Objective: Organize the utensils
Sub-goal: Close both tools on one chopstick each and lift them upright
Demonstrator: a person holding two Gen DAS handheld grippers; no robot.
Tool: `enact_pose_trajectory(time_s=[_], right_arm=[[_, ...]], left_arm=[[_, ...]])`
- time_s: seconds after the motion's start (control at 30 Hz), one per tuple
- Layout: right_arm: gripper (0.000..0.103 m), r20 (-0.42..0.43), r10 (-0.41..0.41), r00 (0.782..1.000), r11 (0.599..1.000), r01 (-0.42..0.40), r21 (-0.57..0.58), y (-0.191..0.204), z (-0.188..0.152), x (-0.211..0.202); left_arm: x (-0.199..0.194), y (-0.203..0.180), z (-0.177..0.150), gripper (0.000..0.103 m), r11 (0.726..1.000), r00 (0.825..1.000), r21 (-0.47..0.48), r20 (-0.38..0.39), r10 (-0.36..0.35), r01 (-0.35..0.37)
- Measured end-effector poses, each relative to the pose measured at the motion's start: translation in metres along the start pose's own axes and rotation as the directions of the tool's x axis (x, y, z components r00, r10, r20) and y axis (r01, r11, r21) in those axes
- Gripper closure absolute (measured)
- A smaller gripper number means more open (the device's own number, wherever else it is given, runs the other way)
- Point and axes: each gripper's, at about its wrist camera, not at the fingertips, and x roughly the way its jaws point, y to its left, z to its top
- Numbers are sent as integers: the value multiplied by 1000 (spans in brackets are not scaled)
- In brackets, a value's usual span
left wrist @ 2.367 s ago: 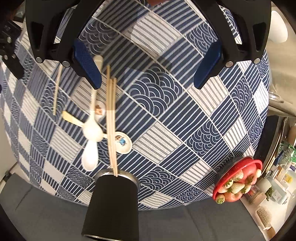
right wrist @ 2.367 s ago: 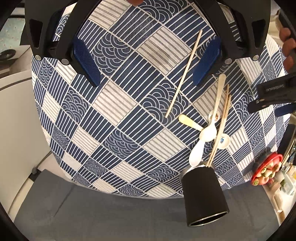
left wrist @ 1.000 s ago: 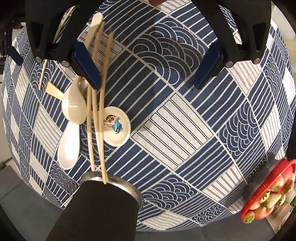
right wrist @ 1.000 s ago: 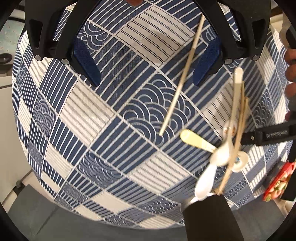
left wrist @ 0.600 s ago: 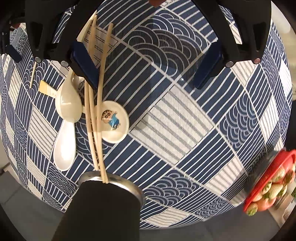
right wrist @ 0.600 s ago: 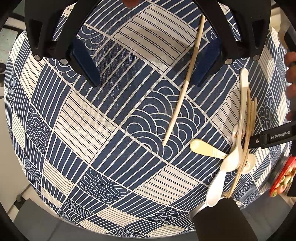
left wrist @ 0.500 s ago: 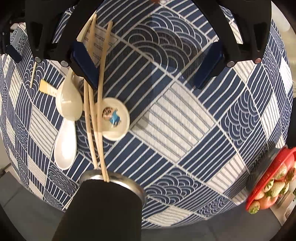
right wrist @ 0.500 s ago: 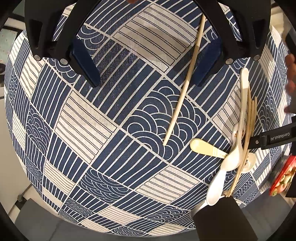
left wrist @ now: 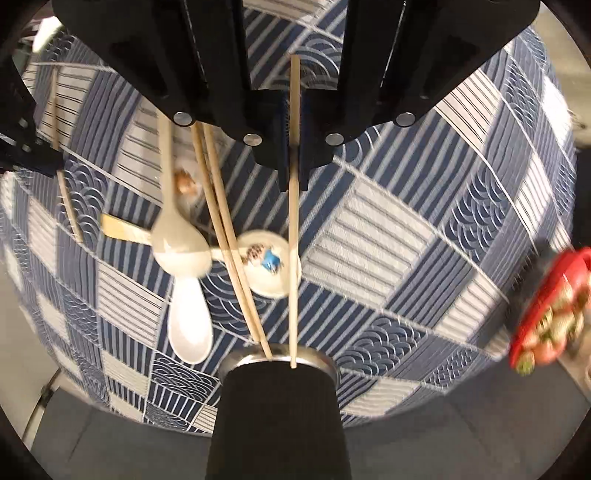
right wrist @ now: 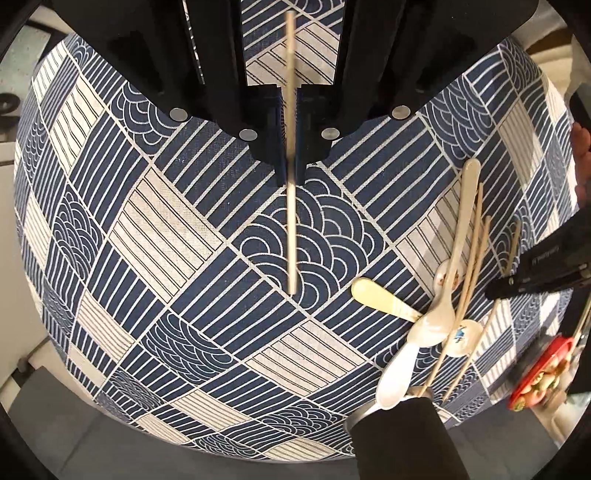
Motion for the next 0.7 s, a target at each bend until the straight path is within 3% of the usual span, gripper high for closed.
enact_pose_trajectory(time_s=[0.07, 0.2, 0.4, 0.7], right_arm=[[99, -8, 43, 999, 999, -43, 25, -8, -1, 0], [99, -2, 78, 997, 995, -77, 65, -21, -4, -5], [99, 57, 95, 994, 993, -99, 58, -33, -2, -24], [99, 184, 56, 981, 998, -54, -16, -33, 36, -69]], left_arm=[[-5, 7, -3, 99, 998, 999, -42, -10, -53, 53], [-9, 22, -12, 99, 990, 997, -114, -11, -82, 80], [-38, 23, -29, 99, 989, 999, -141, 16, -45, 46], [-74, 36, -10, 99, 990, 997, -139, 83, 0, 12]])
